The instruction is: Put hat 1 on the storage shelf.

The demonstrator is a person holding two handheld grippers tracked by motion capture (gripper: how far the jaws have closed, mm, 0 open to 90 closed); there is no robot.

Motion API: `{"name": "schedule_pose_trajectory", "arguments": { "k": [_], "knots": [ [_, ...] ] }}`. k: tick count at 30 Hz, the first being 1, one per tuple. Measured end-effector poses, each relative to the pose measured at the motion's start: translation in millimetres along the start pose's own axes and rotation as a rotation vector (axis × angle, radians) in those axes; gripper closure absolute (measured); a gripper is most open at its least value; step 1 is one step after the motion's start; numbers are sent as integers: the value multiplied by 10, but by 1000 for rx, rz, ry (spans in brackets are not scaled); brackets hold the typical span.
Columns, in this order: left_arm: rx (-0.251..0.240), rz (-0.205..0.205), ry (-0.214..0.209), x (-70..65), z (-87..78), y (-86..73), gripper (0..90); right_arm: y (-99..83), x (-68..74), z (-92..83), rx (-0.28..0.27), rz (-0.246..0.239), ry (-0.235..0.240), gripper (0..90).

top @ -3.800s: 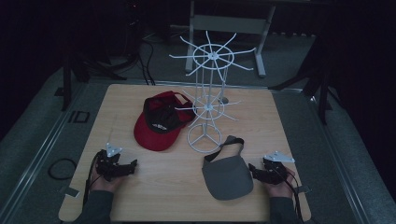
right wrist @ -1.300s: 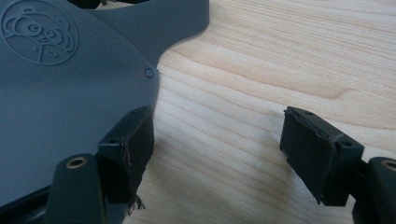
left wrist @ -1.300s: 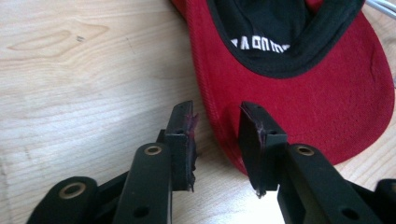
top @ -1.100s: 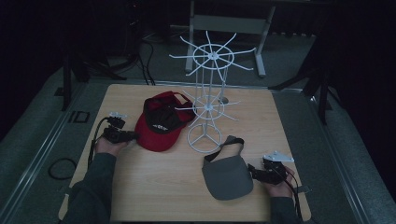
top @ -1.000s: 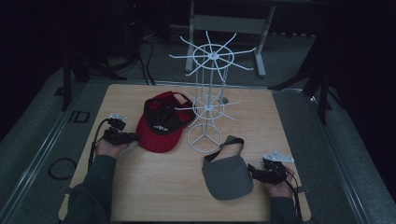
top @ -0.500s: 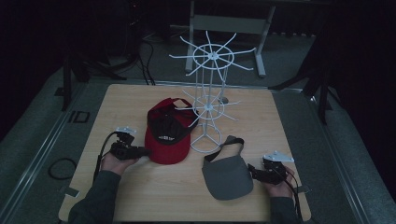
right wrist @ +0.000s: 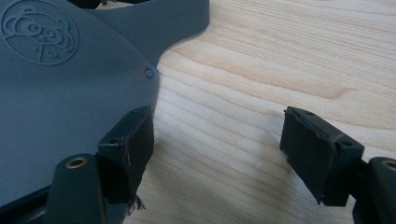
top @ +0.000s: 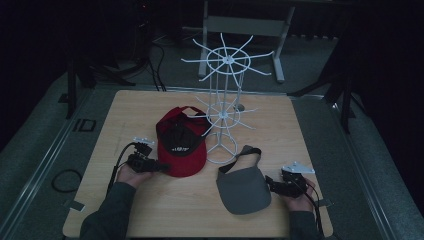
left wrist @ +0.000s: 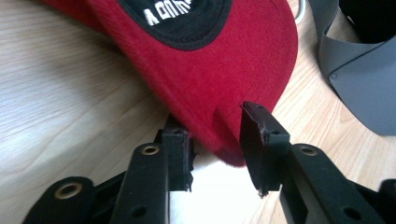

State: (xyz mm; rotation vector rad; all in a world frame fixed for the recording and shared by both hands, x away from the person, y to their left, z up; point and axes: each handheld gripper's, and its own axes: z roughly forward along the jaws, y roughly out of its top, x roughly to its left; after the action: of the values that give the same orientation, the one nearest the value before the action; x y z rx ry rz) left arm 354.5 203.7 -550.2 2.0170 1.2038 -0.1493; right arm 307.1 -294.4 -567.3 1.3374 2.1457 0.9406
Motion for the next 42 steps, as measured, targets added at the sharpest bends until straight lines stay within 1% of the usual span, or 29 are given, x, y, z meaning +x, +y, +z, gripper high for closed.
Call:
{"name": "schedule_pose_trajectory", "arguments": {
  "k": [2, 6, 9, 10, 13, 17, 20, 22, 23, 24, 25, 28, 29, 30, 33, 38, 42],
  "knots": [
    [2, -11, -4, 3, 36, -2, 620, 0, 0, 0, 0, 0, 0, 258],
    [-19, -34, -21, 1, 79, 10, 614, 0, 0, 0, 0, 0, 0, 257],
    [-9, -30, -21, -13, 133, 18, 626, 0, 0, 0, 0, 0, 0, 257],
    [-9, -39, -29, -10, 146, 17, 633, 0, 0, 0, 0, 0, 0, 257],
    [-24, -60, -61, -2, 147, 16, 681, 0, 0, 0, 0, 0, 0, 256],
    [-45, -73, -65, -18, 116, 17, 754, 0, 0, 0, 0, 0, 1, 257],
    [-76, -88, -83, -23, 97, 13, 810, 0, 0, 0, 0, 0, 0, 257],
    [-98, -82, -85, -46, 77, 19, 843, 0, 0, 0, 0, 0, 0, 257],
    [-103, -71, -77, -66, 64, 21, 854, 0, 0, 0, 0, 0, 0, 257],
    [-108, -58, -59, -86, 50, 23, 856, 0, 0, 0, 0, 0, 1, 257],
    [-112, -54, -49, -99, 37, 21, 856, 0, 0, 0, 0, 0, 0, 257],
    [-143, -57, -14, -126, -7, 10, 858, 0, 0, 0, 0, 0, 1, 256],
    [-143, -57, -14, -126, -7, 10, 858, 0, 0, 0, 0, 0, 1, 256],
    [-154, -46, 8, -134, -38, 6, 858, 1, 0, 1, 1, 0, 1, 256],
    [-170, -45, 39, -127, -91, -7, 859, 4, 0, 3, 3, 3, 2, 253],
    [-203, -62, 62, -102, -196, -27, 859, 6, 0, 6, 3, 4, 2, 252],
    [-235, -62, 79, -85, -303, -24, 859, 6, 0, 6, 3, 4, 2, 252]
  ]
}}
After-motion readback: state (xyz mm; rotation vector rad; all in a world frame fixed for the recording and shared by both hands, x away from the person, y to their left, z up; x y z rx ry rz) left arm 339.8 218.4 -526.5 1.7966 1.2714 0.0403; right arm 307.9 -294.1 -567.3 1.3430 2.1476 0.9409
